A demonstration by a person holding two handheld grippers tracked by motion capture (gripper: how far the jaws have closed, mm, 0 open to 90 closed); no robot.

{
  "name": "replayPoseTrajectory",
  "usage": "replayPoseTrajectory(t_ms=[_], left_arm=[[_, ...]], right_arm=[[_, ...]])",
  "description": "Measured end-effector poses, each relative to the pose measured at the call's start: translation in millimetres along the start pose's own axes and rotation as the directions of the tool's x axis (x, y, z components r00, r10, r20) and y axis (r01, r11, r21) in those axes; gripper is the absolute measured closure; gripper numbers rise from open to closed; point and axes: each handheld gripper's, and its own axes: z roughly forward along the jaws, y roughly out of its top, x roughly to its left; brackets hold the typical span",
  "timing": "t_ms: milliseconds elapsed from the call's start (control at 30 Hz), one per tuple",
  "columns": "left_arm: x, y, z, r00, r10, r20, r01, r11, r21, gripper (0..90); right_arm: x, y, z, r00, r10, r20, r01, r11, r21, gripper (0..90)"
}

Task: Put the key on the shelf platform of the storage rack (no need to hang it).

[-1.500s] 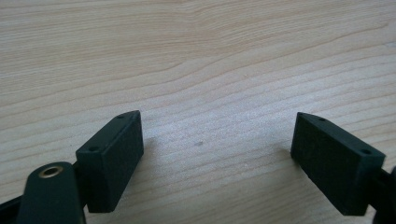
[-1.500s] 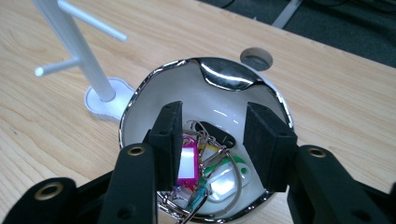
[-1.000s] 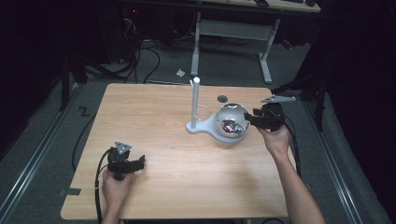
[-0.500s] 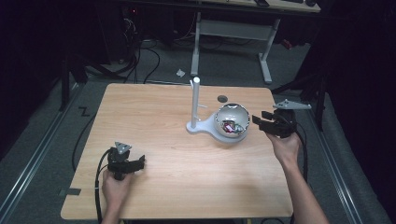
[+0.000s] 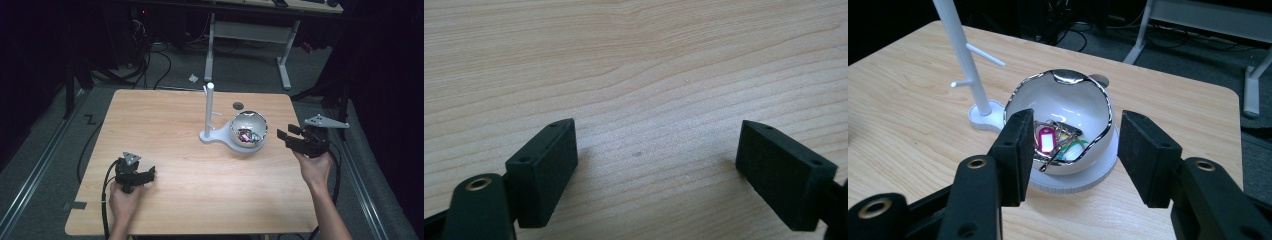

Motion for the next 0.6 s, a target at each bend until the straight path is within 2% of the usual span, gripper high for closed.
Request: replayPoseTrajectory(t_ms=[267, 433, 600], left_arm=[[0.1, 0.0, 0.0, 1.0000, 0.000, 0.000, 0.000, 1.0000, 0.000, 17.3], [-0.1, 0.0, 0.1, 1.0000, 0.000, 0.000, 0.000, 1.0000, -0.001, 17.2], [-0.3, 0.0, 0.1, 1.0000, 0.000, 0.000, 0.000, 1.0000, -0.001, 17.2]], right_arm=[[5.5, -2.4, -14.0, 1.0000, 0.000, 0.001, 0.000, 1.000, -0.023, 48.9], [1.0, -14.5, -19.1, 0.9994, 0.033, 0.009, -0.033, 0.999, -0.022, 49.0], [0.0, -23.1, -28.0, 0.9989, 0.044, 0.018, -0.043, 0.998, -0.035, 48.8]])
